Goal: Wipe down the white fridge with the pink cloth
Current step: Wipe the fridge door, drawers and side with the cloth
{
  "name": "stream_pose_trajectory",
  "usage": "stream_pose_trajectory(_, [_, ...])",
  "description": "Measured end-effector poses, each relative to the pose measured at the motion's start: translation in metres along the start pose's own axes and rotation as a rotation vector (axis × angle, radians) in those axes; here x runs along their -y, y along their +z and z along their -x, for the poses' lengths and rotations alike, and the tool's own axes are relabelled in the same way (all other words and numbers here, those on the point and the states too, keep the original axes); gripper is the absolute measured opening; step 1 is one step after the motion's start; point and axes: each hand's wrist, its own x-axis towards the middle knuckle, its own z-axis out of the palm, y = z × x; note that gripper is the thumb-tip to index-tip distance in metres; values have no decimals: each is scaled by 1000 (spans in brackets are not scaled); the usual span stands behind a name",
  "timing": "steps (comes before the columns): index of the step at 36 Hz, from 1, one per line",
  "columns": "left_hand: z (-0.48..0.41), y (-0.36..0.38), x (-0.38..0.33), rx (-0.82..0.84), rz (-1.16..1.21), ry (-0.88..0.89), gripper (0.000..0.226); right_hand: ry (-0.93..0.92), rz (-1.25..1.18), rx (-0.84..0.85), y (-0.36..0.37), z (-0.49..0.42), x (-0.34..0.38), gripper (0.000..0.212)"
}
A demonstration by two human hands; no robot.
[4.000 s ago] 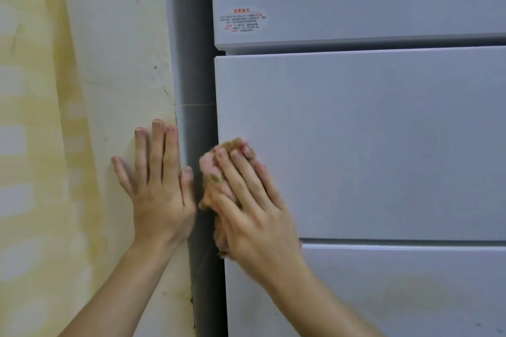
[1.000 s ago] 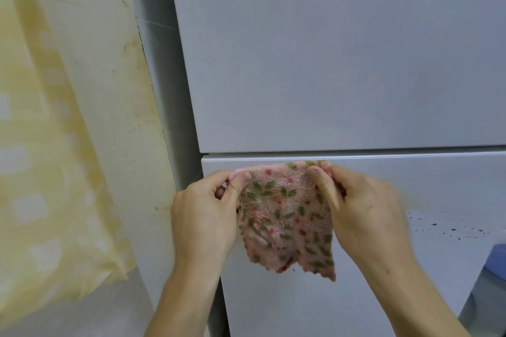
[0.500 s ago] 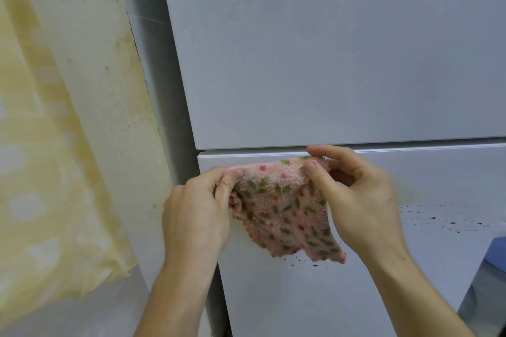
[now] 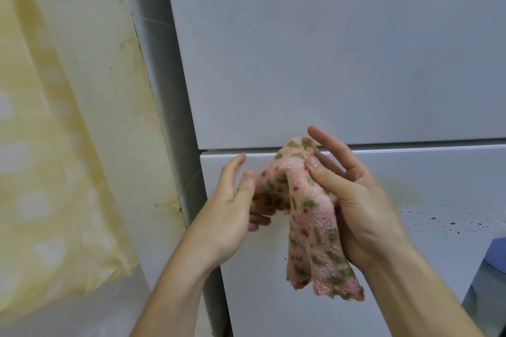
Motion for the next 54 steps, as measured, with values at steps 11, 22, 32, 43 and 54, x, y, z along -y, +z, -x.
stream_pose_trajectory(11, [8, -5, -14, 82, 268, -31, 61, 22, -244, 104, 13, 6, 2, 51])
stream_pose_trajectory(22, [13, 1, -13, 96, 303, 65, 74, 62, -354, 82, 22, 12, 6, 49])
stream_pose_trajectory(32, [14, -19, -15, 80, 426, 60, 53, -3, -114, -109, 8, 4, 5, 41])
stream_pose_trajectory(43, [7, -33, -4, -174, 215, 185, 24, -89, 469, -105, -2, 4, 10, 64])
stream_pose_trajectory(54, [7, -30, -4, -300, 57, 233, 34, -204, 1098, -152, -11, 2, 6, 27])
